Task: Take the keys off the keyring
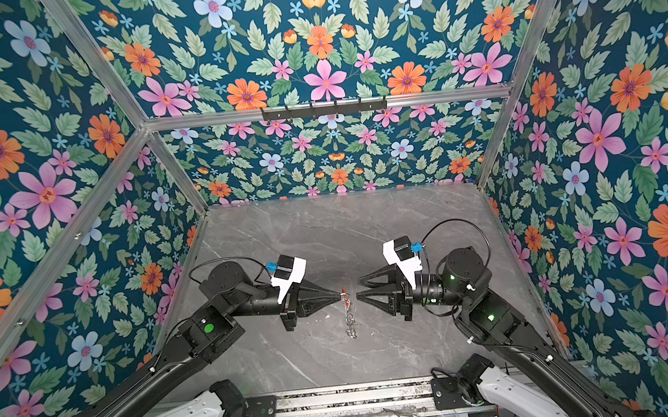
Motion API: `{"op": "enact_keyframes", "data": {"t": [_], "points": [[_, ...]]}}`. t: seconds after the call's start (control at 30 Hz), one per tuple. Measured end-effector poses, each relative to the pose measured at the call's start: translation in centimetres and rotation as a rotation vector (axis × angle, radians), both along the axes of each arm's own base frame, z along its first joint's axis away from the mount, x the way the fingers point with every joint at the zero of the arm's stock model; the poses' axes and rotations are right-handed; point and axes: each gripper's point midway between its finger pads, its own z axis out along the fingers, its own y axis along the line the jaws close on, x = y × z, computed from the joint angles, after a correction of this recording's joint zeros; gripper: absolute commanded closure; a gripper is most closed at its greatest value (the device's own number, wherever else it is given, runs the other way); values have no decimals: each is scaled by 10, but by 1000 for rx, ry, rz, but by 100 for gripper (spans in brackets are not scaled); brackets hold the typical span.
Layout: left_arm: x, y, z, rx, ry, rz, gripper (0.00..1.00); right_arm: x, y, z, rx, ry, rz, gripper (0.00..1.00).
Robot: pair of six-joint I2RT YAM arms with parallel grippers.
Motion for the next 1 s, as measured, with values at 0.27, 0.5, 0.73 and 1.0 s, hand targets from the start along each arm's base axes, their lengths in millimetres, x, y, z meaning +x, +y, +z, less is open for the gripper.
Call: {"op": "enact_keyframes", "data": {"t": [0.27, 0.5, 0.73, 1.0], "points": [[3, 0, 1, -28, 13, 15, 100, 0, 7, 7, 43, 26, 57, 66], [8, 0, 6, -67, 10, 49, 100, 2, 14, 8, 59, 46, 81, 72], [11, 0, 8, -96, 14, 66, 100, 0, 19, 10, 65, 48, 104, 84], [12, 3, 11, -116, 22, 80, 100, -1, 22, 14, 68, 37, 110, 100]]}}
